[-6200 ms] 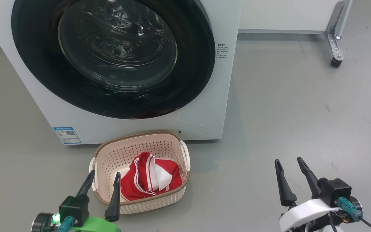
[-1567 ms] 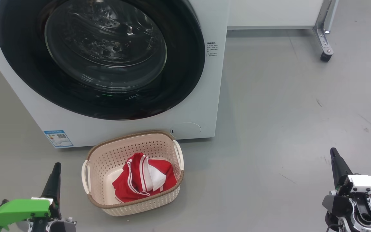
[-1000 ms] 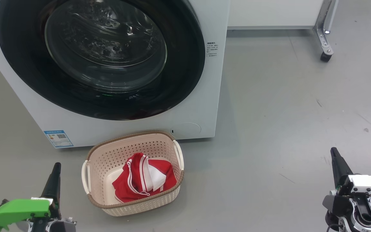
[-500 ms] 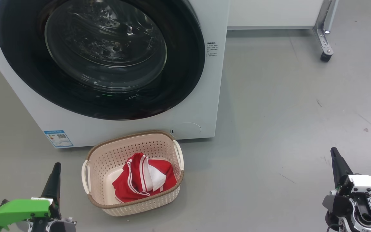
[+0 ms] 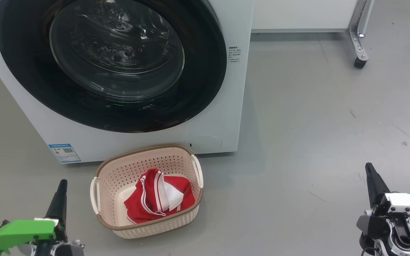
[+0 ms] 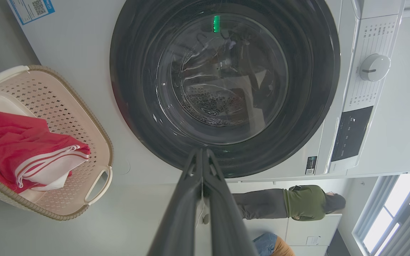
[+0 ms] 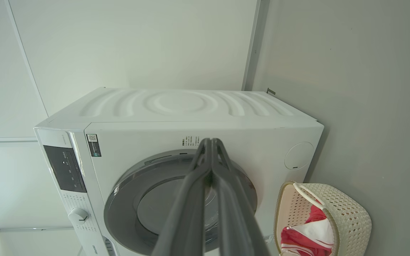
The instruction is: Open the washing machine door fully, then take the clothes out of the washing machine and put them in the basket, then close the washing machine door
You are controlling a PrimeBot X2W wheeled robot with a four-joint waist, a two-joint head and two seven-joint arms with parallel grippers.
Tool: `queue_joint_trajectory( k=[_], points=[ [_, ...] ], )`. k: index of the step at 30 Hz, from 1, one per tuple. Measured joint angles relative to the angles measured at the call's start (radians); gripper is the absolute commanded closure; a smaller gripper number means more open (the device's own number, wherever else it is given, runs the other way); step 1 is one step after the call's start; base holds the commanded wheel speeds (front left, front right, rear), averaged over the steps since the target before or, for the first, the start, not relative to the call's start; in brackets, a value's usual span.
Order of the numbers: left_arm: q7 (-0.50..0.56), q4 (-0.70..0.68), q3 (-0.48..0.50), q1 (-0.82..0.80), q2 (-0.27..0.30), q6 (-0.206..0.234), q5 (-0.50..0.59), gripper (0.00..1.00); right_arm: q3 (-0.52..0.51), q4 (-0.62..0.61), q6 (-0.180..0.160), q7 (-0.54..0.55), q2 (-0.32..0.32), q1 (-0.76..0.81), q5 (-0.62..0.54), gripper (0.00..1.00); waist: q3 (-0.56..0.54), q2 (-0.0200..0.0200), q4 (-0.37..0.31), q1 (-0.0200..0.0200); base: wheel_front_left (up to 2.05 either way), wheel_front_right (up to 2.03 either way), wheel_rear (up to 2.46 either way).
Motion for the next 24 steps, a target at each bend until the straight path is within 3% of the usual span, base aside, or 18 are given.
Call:
queue_joint_trajectory(
  k=[24],
  points=[
    [0.000,0.002,0.000,0.000,0.000,-0.003,0.000,1.00,0.000,0.002,0.001,0.000,0.000,0.000,0.000,1.00,0.000,0.0000,0.000,0.0000,0.00,0.00,0.00]
  ],
)
